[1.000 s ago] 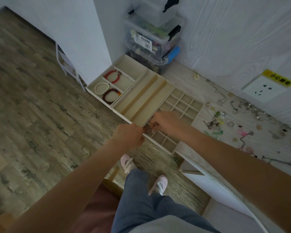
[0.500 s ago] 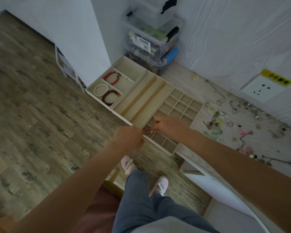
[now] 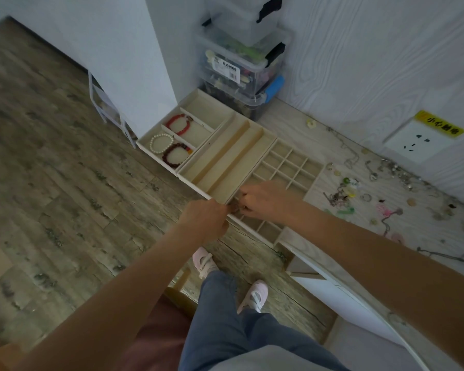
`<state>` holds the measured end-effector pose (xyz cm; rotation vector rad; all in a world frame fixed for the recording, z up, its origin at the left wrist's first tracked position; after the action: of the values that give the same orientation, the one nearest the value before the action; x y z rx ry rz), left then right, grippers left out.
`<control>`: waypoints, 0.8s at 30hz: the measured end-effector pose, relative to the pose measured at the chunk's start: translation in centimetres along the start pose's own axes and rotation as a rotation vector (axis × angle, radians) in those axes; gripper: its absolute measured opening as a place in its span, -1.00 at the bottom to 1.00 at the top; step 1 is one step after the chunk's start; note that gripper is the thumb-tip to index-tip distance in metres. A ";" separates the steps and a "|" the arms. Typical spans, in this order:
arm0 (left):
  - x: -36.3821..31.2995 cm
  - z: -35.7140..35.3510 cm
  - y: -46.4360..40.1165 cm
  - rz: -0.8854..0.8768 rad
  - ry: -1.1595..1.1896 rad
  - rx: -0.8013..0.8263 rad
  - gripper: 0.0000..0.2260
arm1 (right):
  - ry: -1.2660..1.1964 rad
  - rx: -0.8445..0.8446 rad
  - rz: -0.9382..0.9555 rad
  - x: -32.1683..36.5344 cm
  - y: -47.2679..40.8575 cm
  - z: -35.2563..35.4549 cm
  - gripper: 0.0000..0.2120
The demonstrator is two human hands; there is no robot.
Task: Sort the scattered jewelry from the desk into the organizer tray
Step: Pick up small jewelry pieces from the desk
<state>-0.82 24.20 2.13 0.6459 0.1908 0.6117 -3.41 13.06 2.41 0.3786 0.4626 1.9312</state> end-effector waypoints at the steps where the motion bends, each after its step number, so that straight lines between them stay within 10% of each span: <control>1: 0.0 -0.1 -0.1 0.001 -0.004 0.007 -0.60 | 0.006 0.012 -0.011 0.1 -0.1 0.1 -0.70; 24: 0.1 -0.2 -0.9 -0.019 0.084 0.081 -0.66 | -0.080 0.009 -0.269 1.9 -0.4 0.5 -0.83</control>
<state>-0.44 23.80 1.41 0.6961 0.3009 0.6157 -3.55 15.02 2.74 0.3782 0.4461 1.6480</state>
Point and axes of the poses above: each hand's wrist, its own y-axis away from the middle knuckle, its own z-axis out of the back of the hand, x = y × z, the point moved 4 cm from there along -y, towards the middle knuckle, and after that the axes turned 12 degrees about x, right-handed, at the moved point
